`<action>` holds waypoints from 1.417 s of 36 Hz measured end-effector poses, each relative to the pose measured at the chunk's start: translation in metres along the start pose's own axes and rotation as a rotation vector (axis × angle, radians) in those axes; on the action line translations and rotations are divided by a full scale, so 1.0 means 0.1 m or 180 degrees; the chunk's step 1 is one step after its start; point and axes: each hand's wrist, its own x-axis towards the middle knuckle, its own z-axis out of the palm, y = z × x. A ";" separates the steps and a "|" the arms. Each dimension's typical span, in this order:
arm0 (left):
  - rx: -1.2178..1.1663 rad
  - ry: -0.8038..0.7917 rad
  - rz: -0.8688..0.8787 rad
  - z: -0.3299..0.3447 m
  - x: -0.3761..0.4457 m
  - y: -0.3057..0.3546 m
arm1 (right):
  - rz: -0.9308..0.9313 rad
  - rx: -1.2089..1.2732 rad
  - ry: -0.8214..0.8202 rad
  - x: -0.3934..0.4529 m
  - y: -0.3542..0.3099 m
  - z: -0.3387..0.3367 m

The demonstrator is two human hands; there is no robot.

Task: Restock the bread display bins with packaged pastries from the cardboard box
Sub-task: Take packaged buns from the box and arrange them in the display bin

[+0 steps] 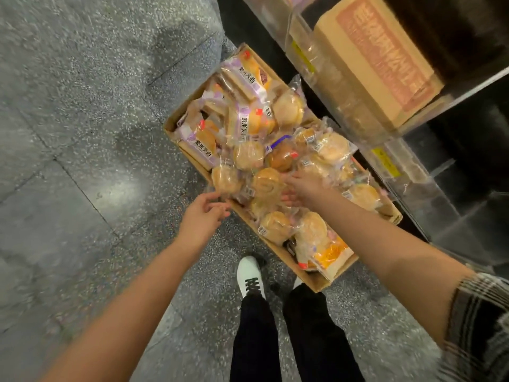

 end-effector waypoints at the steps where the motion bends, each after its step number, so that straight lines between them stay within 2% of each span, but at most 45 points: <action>1: 0.0008 -0.0015 -0.0045 0.00 0.01 -0.03 | -0.0024 0.0025 0.0001 0.01 0.02 0.00; 5: 0.0002 -0.0096 -0.0304 -0.02 0.05 -0.08 | -0.0334 0.0057 0.0127 -0.05 0.11 -0.03; 9: -0.0425 -0.0228 -0.0700 0.00 0.02 -0.01 | -0.1074 -0.0434 0.0232 -0.26 0.23 -0.10; 12: -0.0821 -0.0595 -0.0816 0.06 -0.04 0.14 | -0.1772 -0.0815 0.0131 -0.53 0.25 -0.12; 16: -0.1101 -0.1187 -0.0717 0.15 -0.09 0.26 | -0.2166 -0.0882 -0.0084 -0.83 0.29 -0.13; 20: -0.1484 -0.0717 -0.0824 0.14 -0.07 0.24 | -0.2196 -0.0866 -0.0305 -0.91 0.35 -0.21; 23: -0.1510 -0.0440 -0.0824 0.09 -0.06 0.16 | -0.1969 -0.0907 -0.0123 -0.81 0.43 -0.30; 26: -0.1458 -0.0231 -0.0745 0.03 -0.04 0.04 | -0.1613 -0.1500 0.0221 -0.63 0.56 -0.34; 29: -0.1419 -0.0026 -0.0734 -0.03 -0.01 -0.11 | -0.1420 -0.2042 0.0345 -0.45 0.69 -0.31; 37: -0.1376 0.0421 -0.0792 -0.15 0.07 -0.55 | -0.1158 -0.2620 0.0139 0.00 0.99 0.00; 45: -0.1325 0.0417 -0.0859 -0.17 0.12 -0.83 | -0.1480 -0.3068 0.0729 0.23 1.11 0.13; 49: -0.1265 0.0244 -0.0862 -0.16 0.07 -0.81 | -0.1280 -0.2916 0.0756 0.20 1.10 0.08; 51: -0.1139 0.0316 -0.0885 -0.18 0.04 -0.77 | -0.1374 -0.2832 0.0865 0.09 1.11 0.04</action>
